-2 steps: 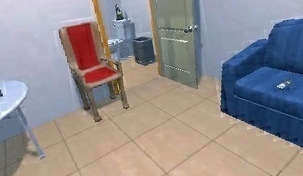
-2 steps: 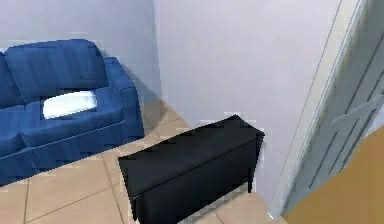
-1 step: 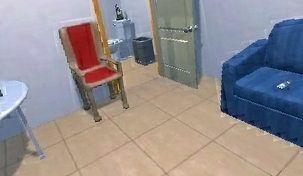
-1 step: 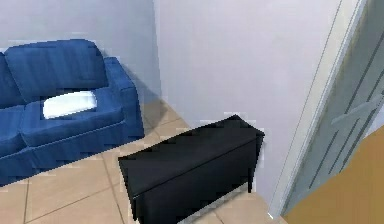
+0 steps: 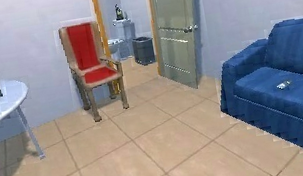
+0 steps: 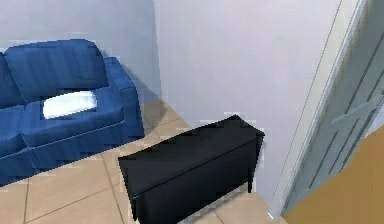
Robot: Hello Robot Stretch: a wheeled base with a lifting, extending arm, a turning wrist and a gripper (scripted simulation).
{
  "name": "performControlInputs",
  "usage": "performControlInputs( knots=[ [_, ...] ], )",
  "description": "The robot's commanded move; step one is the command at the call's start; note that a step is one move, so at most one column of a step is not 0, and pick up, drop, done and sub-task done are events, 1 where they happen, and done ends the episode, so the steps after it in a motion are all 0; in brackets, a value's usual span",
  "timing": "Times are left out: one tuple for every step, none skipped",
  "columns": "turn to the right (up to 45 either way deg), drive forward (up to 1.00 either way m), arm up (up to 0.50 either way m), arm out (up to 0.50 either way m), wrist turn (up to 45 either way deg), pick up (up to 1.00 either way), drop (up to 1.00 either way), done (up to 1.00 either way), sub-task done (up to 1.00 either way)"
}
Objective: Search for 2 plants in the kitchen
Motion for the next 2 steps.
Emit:
performControlInputs(
  knots=[
    [-45.0, 0.00, 0.00, 0.00, 0.0, 0.00, 0.00, 0.00, 0.00],
    [-45.0, 0.00, 0.00, 0.00, 0.0, 0.00, 0.00, 0.00, 0.00]
  ],
)
